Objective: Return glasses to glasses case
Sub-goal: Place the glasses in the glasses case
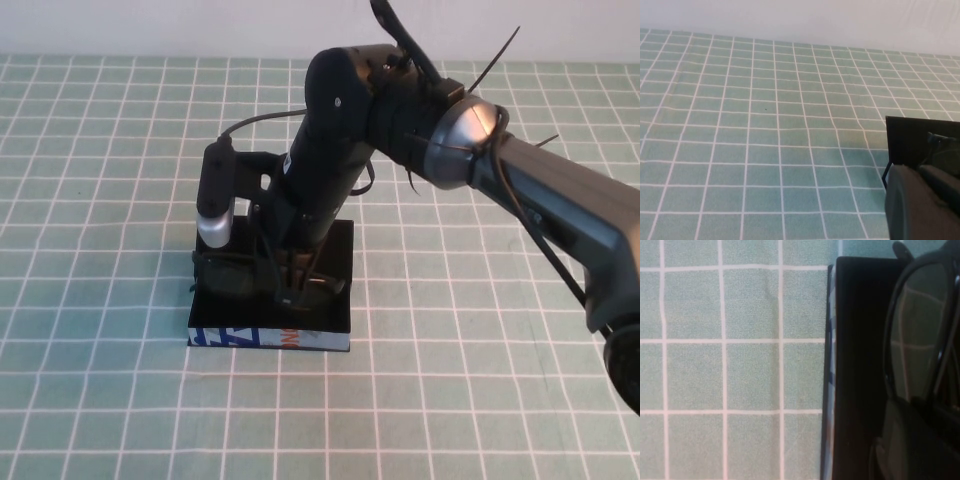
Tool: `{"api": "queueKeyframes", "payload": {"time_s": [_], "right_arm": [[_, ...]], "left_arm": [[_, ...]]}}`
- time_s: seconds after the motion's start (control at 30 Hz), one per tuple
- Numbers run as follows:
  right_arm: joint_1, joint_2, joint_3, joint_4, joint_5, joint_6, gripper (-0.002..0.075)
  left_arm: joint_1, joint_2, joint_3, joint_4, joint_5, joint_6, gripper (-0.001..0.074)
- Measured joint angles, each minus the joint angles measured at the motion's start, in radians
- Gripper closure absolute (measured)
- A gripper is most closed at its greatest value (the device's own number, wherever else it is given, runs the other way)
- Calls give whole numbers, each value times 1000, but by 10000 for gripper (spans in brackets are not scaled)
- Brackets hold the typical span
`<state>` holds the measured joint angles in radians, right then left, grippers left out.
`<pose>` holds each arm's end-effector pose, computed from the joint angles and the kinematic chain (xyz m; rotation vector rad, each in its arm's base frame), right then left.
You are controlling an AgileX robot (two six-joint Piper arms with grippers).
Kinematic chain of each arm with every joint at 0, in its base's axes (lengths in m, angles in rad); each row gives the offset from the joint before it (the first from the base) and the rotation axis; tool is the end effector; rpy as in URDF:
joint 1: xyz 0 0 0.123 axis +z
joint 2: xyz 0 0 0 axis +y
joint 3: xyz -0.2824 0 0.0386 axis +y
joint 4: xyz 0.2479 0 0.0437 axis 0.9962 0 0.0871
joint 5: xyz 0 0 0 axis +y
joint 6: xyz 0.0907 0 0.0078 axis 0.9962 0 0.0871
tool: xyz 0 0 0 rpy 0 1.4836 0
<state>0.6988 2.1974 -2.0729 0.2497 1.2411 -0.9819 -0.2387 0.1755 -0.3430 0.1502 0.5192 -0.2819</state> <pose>0.3496 0.3215 0.2572 -2.0453 1.9192 0.2880 0.0536 -0.0061 0.2713 0.0278 1.8344 -0.2064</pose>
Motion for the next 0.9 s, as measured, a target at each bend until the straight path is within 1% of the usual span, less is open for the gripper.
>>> {"api": "queueKeyframes", "payload": {"time_s": [0.5,0.57,0.77,0.83,0.9], "right_arm": [[0,21,-2,-15,-4,-8,715],[0,21,-2,-15,-4,-8,692],[0,21,-2,-13,-4,20,578],[0,21,-2,-13,-4,33,560],[0,21,-2,-13,-4,38,560]], "left_arm": [[0,0,0,0,0,0,733],[0,0,0,0,0,0,733],[0,0,0,0,0,0,733],[0,0,0,0,0,0,733],[0,0,0,0,0,0,733]]}}
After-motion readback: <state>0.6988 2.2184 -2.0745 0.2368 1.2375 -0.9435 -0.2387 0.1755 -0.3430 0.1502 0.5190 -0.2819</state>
